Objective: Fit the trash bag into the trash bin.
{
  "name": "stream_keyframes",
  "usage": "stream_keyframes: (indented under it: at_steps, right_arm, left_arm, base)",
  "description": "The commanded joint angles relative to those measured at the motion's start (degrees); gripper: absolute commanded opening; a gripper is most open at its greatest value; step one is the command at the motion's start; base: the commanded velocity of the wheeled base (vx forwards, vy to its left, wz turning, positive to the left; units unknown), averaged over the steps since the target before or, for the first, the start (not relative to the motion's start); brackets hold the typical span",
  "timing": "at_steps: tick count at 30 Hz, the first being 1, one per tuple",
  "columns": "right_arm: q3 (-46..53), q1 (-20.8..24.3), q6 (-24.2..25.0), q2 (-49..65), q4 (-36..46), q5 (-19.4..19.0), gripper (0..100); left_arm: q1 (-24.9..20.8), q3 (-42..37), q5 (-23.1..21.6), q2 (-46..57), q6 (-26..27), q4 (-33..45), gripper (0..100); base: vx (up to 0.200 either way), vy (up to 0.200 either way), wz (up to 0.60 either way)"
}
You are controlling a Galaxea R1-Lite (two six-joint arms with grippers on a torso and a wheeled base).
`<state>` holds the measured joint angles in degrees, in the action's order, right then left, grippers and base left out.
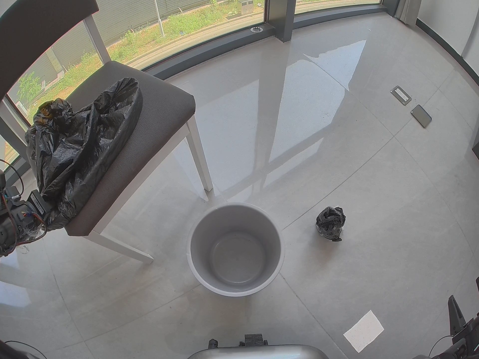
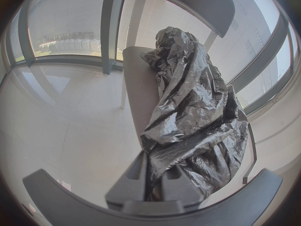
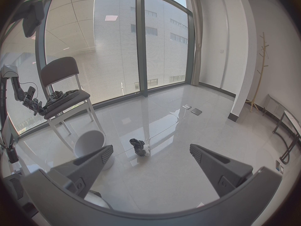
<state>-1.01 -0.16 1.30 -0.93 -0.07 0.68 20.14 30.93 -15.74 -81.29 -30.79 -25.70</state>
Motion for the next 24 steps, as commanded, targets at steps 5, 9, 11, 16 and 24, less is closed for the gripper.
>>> stream_keyframes:
  at_steps: [5,9,11,16,24]
  right_arm:
    - [1.0,0.0,-0.8,0.6,0.0,-0.2,100]
    - [1.0,0.1,-1.5,0.6,0.1,-0.9,100]
    - [1.0,0.1,-2.1,0.6,0.1,-1.6,100]
    - [1.0,0.1,-1.7,0.6,0.1,-2.0,100]
    - [-2.4,0.2,-1.8,-1.8,0.5,-3.1,100]
  left_arm:
    - [-1.2,-0.1,1.9,3.1,0.0,0.6,0]
    - [-2.4,0.7,2.2,5.3,0.3,1.2,0]
    - [-3.4,1.7,2.6,7.1,0.6,2.8,0]
    - [-4.1,5.7,2.4,11.5,3.1,8.6,0]
    - [-7.2,8.4,2.5,14.9,12.2,12.5,0]
  base:
    - [0.0,0.0,0.0]
    - [0.0,0.0,0.0]
    - [0.0,0.0,0.0]
    - [0.0,0.0,0.0]
    - [0.0,0.0,0.0]
